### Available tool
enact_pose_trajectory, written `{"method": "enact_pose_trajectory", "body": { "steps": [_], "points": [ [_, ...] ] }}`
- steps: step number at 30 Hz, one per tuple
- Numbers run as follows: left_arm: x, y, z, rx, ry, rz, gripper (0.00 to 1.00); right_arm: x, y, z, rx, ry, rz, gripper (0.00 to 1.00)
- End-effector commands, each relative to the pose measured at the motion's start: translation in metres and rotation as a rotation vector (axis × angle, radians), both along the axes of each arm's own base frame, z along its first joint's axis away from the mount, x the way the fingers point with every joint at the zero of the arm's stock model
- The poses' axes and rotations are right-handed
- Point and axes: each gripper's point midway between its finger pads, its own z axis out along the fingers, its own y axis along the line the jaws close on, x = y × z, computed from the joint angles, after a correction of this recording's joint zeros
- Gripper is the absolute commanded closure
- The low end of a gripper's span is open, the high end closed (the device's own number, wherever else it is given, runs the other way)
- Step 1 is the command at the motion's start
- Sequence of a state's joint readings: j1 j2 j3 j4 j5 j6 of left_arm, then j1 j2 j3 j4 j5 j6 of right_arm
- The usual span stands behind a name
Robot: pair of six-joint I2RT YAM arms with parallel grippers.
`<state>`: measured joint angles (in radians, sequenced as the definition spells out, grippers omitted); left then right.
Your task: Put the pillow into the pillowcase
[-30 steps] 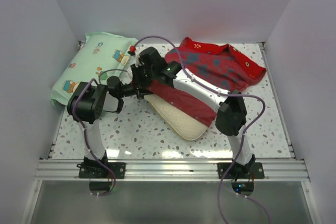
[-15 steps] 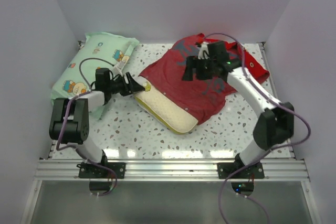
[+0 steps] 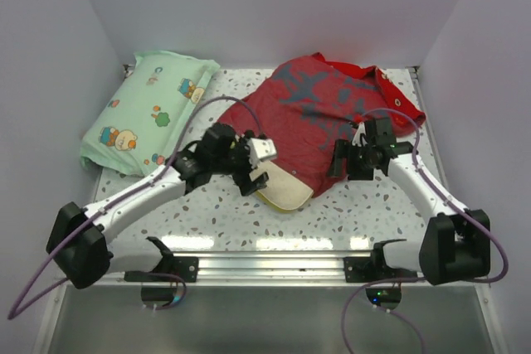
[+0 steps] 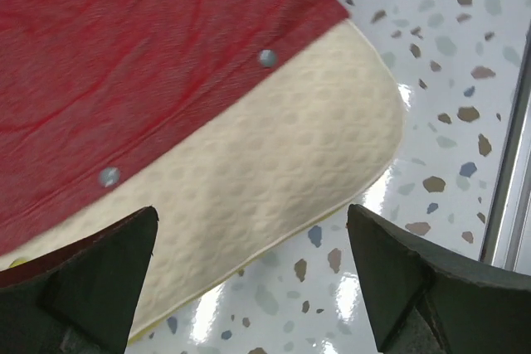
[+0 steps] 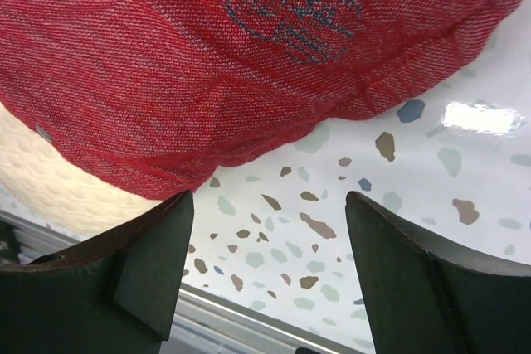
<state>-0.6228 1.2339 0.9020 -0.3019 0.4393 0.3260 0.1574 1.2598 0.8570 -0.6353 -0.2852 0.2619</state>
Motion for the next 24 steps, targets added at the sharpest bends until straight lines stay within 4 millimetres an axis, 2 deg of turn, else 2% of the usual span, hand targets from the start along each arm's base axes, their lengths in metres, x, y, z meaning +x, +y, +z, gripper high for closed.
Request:
{"method": "enact_pose_trajectory", "body": {
  "steps": [1, 2, 3, 4, 5, 6, 8, 9, 10, 11, 13, 14, 15, 16, 17, 19, 20, 22, 23, 24],
  "points": [
    [-0.011, -0.020, -0.034, 0.211, -0.117, -0.064, 0.00, 0.000, 0.010, -0.007, 0.085, 0.074, -0.032, 0.23],
    [-0.015, -0.031, -0.046, 0.230, -0.120, -0.083, 0.00, -0.001, 0.011, -0.011, 0.101, 0.095, -0.036, 0.23],
    [-0.032, -0.042, -0.059, 0.256, -0.136, -0.133, 0.00, -0.002, 0.011, -0.016, 0.105, 0.117, -0.047, 0.23],
    [-0.035, -0.046, -0.065, 0.280, -0.167, -0.145, 0.00, -0.004, 0.011, -0.020, 0.114, 0.137, -0.050, 0.23],
    [-0.026, -0.053, -0.067, 0.297, -0.246, -0.137, 0.00, -0.004, 0.013, -0.025, 0.122, 0.159, -0.047, 0.22],
    [-0.034, -0.059, -0.075, 0.311, -0.276, -0.168, 0.00, -0.003, 0.015, -0.026, 0.136, 0.167, -0.046, 0.22],
    [-0.025, -0.065, -0.087, 0.361, -0.341, -0.180, 0.00, -0.003, 0.016, -0.031, 0.143, 0.188, -0.043, 0.21],
    [-0.025, -0.070, -0.092, 0.376, -0.360, -0.190, 0.00, -0.005, 0.018, -0.033, 0.151, 0.199, -0.035, 0.21],
    [-0.024, -0.068, -0.108, 0.424, -0.350, -0.205, 0.00, -0.005, 0.019, -0.034, 0.155, 0.204, -0.028, 0.20],
    [-0.019, -0.075, -0.108, 0.411, -0.371, -0.206, 0.00, -0.006, 0.021, -0.035, 0.162, 0.210, -0.017, 0.20],
    [-0.018, -0.080, -0.117, 0.418, -0.359, -0.224, 0.22, -0.007, 0.020, -0.036, 0.158, 0.212, -0.007, 0.20],
    [-0.011, -0.083, -0.110, 0.395, -0.342, -0.201, 0.39, -0.006, 0.020, -0.036, 0.158, 0.212, -0.005, 0.19],
    [-0.008, -0.087, -0.104, 0.367, -0.318, -0.194, 0.77, -0.006, 0.019, -0.035, 0.155, 0.212, -0.003, 0.19],
    [-0.013, -0.090, -0.099, 0.312, -0.238, -0.194, 0.96, -0.005, 0.019, -0.033, 0.161, 0.211, -0.002, 0.19],
    [0.006, -0.091, -0.079, 0.261, -0.206, -0.147, 1.00, -0.004, 0.019, -0.032, 0.167, 0.201, 0.004, 0.19],
    [0.007, -0.099, -0.055, 0.146, -0.078, -0.163, 1.00, -0.004, 0.021, -0.031, 0.179, 0.202, 0.018, 0.19],
    [0.029, -0.098, -0.027, 0.089, -0.065, -0.123, 1.00, -0.004, 0.022, -0.031, 0.189, 0.200, 0.032, 0.19],
    [0.026, -0.107, -0.006, -0.002, 0.039, -0.172, 1.00, -0.005, 0.027, -0.032, 0.218, 0.215, 0.056, 0.19],
    [0.035, -0.108, 0.015, -0.037, 0.052, -0.168, 1.00, -0.006, 0.033, -0.028, 0.257, 0.210, 0.091, 0.20],
    [0.034, -0.111, 0.023, -0.059, 0.072, -0.189, 1.00, -0.003, 0.034, -0.029, 0.262, 0.207, 0.096, 0.20]
  ]
}}
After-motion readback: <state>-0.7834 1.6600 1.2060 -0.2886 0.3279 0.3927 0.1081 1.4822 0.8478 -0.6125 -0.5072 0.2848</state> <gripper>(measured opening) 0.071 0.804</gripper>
